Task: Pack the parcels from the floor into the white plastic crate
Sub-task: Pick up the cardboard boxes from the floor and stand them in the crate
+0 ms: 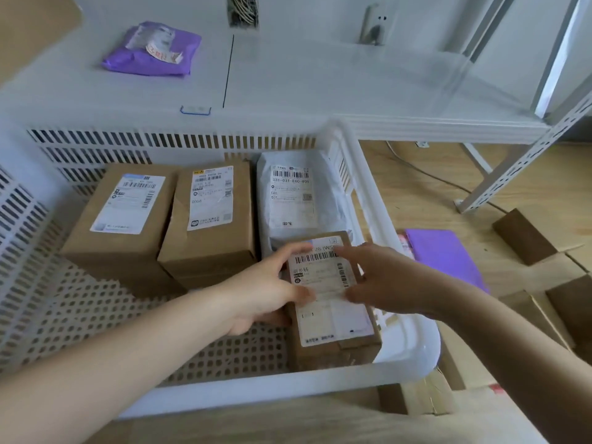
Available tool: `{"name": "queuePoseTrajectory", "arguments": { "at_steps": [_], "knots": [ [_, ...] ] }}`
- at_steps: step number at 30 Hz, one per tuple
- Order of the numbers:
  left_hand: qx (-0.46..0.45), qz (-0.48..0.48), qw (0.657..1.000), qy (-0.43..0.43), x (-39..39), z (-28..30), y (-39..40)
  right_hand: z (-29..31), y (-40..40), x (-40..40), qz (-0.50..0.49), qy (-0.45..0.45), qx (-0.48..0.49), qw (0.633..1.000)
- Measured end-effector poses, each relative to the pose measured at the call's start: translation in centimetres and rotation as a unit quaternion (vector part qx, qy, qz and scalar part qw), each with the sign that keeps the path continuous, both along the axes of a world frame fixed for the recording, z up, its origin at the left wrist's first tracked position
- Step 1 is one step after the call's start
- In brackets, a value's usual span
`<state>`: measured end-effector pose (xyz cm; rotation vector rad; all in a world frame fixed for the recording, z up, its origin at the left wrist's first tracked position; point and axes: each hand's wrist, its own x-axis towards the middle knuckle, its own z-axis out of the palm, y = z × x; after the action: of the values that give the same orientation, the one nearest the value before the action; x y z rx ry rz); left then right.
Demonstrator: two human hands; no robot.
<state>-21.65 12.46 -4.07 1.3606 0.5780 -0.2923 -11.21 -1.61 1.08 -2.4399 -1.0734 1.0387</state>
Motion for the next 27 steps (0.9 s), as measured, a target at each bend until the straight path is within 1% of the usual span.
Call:
{"name": "queuePoseTrajectory", "arguments": {
  "at_steps": [1,2,4,6,9,12,14,16,17,18,19,20,21,24,27],
  "knots": [
    [0.004,-0.005,1.0,0.004,0.2,-0.4,-0.2,-0.4,0.3,-0.2,0.047,-0.061,-0.04,0.996],
    [0.014,-0.017,1.0,0.008,0.4,-0.8,-0.4,-0.7,0.6,-0.4,0.077,-0.095,-0.077,0.99],
    [0.049,-0.041,0.998,0.016,0.8,-1.6,-0.7,-1.3,1.1,-0.9,0.104,-0.127,-0.138,0.977],
    [0.093,-0.057,0.994,0.032,1.1,-2.4,-1.1,-2.4,1.2,-1.2,0.132,-0.143,-0.167,0.966],
    [0.16,-0.085,0.982,0.047,1.5,-2.7,-1.0,-3.1,1.4,-1.0,0.165,-0.168,-0.164,0.958],
    [0.229,-0.153,0.959,0.071,2.0,-1.9,-0.4,-2.2,1.1,-1.1,0.171,-0.157,-0.141,0.962],
    [0.265,-0.19,0.941,0.092,2.4,-1.1,0.0,-0.4,0.7,-0.9,0.147,-0.166,-0.062,0.973],
    [0.309,-0.208,0.922,0.105,3.2,0.5,0.4,2.6,-0.1,0.2,0.079,-0.199,0.05,0.976],
    [0.358,-0.206,0.905,0.098,3.8,1.4,0.7,4.0,-0.8,1.2,0.048,-0.227,0.106,0.967],
    [0.43,-0.202,0.876,0.085,4.7,2.4,0.8,5.2,-1.6,2.4,0.021,-0.257,0.144,0.955],
    [0.502,-0.191,0.841,0.07,5.7,3.4,0.8,6.1,-2.7,3.8,-0.002,-0.282,0.156,0.947],
    [0.552,-0.166,0.816,0.05,6.7,4.3,0.5,6.7,-3.9,5.2,-0.02,-0.299,0.147,0.943],
    [0.578,-0.136,0.804,0.028,7.8,5.1,0.0,6.8,-5.3,6.5,-0.037,-0.306,0.127,0.943],
    [0.587,-0.056,0.806,-0.048,11.1,7.1,-2.5,6.0,-9.7,10.0,-0.069,-0.307,0.054,0.948],
    [0.575,-0.028,0.813,-0.087,14.2,8.1,-5.4,5.1,-14.0,13.0,-0.1,-0.309,0.015,0.946]
  ]
}}
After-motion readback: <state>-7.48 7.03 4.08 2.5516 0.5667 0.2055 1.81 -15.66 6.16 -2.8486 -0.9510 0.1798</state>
